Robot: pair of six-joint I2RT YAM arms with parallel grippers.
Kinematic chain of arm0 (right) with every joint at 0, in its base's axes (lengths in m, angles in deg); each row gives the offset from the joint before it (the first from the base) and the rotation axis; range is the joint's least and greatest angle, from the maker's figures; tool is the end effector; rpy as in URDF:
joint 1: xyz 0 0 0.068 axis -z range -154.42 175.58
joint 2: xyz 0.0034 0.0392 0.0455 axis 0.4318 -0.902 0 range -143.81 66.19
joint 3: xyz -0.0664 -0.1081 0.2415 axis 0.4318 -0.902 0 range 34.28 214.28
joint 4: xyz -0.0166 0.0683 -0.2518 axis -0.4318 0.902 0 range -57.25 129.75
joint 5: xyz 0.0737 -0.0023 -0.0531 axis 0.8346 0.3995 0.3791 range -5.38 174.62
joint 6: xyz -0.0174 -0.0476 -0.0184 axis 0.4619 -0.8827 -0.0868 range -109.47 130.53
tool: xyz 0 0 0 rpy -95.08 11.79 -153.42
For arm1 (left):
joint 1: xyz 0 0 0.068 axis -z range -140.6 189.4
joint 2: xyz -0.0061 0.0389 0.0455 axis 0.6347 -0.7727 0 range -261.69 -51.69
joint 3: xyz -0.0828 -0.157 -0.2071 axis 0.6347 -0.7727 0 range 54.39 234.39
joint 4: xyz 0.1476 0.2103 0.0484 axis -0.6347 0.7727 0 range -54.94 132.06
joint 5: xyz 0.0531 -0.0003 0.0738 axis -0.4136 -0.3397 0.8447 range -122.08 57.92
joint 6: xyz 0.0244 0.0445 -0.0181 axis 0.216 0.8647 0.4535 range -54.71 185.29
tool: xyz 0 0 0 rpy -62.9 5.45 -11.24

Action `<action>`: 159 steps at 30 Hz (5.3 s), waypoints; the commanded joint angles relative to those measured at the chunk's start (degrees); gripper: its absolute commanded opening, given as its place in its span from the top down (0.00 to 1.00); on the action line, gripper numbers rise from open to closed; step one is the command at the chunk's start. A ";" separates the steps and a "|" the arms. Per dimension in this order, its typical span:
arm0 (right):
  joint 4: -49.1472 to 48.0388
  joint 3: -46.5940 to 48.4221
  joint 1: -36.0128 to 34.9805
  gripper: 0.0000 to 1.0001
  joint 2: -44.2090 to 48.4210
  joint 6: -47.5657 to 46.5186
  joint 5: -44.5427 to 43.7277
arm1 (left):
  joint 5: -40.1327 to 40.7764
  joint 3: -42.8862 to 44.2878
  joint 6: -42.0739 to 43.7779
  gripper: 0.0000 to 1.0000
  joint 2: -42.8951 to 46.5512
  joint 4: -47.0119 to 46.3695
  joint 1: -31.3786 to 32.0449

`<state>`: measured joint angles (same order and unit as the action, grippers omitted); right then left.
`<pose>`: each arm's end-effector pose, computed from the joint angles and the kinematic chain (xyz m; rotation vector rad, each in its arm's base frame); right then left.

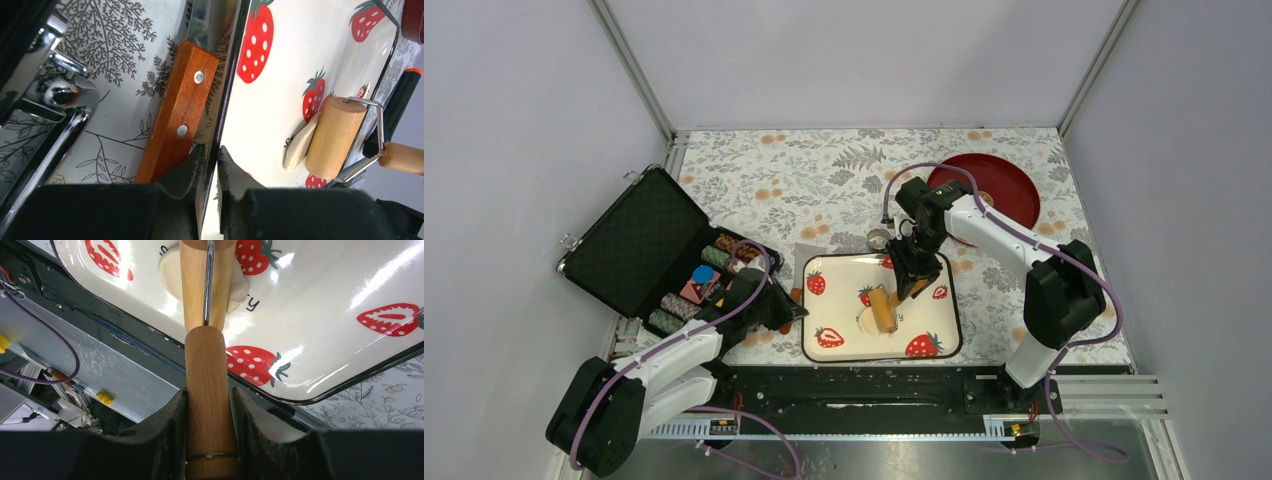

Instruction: Roll out the dumpling wrappers from the dough

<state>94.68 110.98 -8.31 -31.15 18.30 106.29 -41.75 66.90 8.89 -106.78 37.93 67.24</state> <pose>0.2566 0.1881 0.2390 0.7298 -2.9771 -0.6189 0.1444 -0.0829 0.1307 -0.5410 2.4829 -0.8570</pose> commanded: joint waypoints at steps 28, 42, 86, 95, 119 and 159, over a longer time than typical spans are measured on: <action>7.06 -4.56 4.25 1.00 -5.27 -2.31 -32.31 | 2.83 -1.44 -0.40 1.00 1.04 1.31 -0.90; 7.68 -3.59 5.65 1.00 -6.02 -2.25 -33.43 | 2.75 -1.75 -0.58 1.00 1.39 1.09 -1.03; 8.67 -3.32 9.02 1.00 -6.64 -1.85 -36.35 | 2.37 -2.23 -0.66 1.00 1.92 0.59 -1.47; 9.02 -2.90 9.49 1.00 -6.50 -1.63 -36.60 | 2.25 -2.40 -0.68 1.00 1.92 0.45 -1.56; 10.43 3.53 9.02 1.00 -0.26 -2.49 -26.73 | 2.03 -2.54 -0.65 1.00 1.90 0.27 -1.65; -25.57 -18.38 -4.85 1.00 29.75 46.81 -10.32 | 2.10 -2.47 -0.63 1.00 2.16 0.54 -1.78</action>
<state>75.71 94.90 -12.68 -7.08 56.81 93.35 -42.78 65.46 8.03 -105.29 37.06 66.27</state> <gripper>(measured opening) 0.391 0.108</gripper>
